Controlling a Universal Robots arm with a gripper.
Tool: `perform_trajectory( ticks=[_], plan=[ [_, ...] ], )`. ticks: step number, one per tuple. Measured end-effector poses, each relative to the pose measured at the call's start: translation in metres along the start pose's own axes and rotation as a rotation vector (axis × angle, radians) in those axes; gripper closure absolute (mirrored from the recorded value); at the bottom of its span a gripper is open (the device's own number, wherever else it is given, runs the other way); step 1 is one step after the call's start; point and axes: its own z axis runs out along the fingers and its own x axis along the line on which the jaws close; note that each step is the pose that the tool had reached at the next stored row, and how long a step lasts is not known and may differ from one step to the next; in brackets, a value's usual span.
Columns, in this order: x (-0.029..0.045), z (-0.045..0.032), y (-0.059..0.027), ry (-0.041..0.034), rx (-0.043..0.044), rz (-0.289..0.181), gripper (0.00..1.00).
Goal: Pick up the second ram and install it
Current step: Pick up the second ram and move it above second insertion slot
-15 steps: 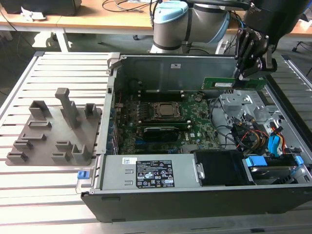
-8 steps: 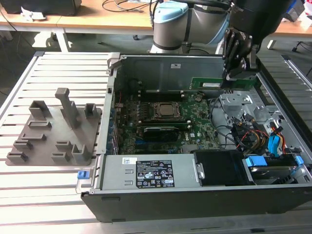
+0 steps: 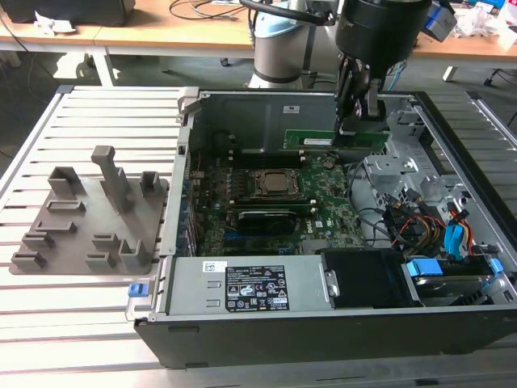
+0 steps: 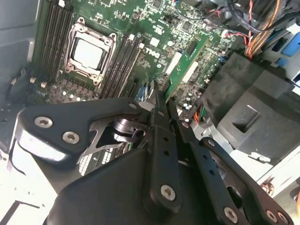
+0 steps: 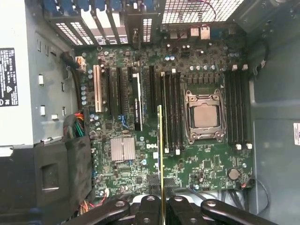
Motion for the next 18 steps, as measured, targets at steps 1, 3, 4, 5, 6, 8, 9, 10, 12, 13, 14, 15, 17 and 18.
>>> perform_trajectory(
  ticks=[1, 3, 4, 5, 6, 8, 9, 10, 12, 13, 14, 15, 17, 18],
  plan=[
    [-0.0005, 0.0019, 0.0005, 0.0001, 0.0000, 0.000, 0.86],
    [-0.0008, 0.0052, 0.0006, 0.0001, 0.0000, 0.000, 0.86],
    [-0.0008, 0.0089, 0.0007, 0.0002, 0.0000, 0.000, 0.86],
    [-0.0008, 0.0116, 0.0007, 0.0002, -0.0001, 0.000, 0.86],
    [-0.0008, 0.0140, 0.0007, 0.0002, -0.0001, 0.000, 0.86],
    [-0.0008, 0.0169, 0.0007, 0.0001, 0.0000, 0.000, 0.86],
    [-0.0007, 0.0200, 0.0007, 0.0002, 0.0000, 0.000, 0.86],
    [-0.0007, 0.0230, 0.0007, 0.0001, 0.0000, 0.000, 0.86],
    [-0.0006, 0.0274, 0.0006, 0.0002, -0.0001, 0.000, 0.86],
    [-0.0006, 0.0300, 0.0006, 0.0002, 0.0000, 0.000, 0.86],
    [-0.0006, 0.0310, 0.0006, 0.0002, 0.0000, 0.000, 0.86],
    [-0.0008, 0.0319, 0.0007, 0.0002, -0.0001, 0.000, 0.86],
    [-0.0015, 0.0331, 0.0014, 0.0002, 0.0000, 0.000, 0.86],
    [-0.0026, 0.0337, 0.0023, 0.0003, 0.0000, 0.000, 0.86]
  ],
)
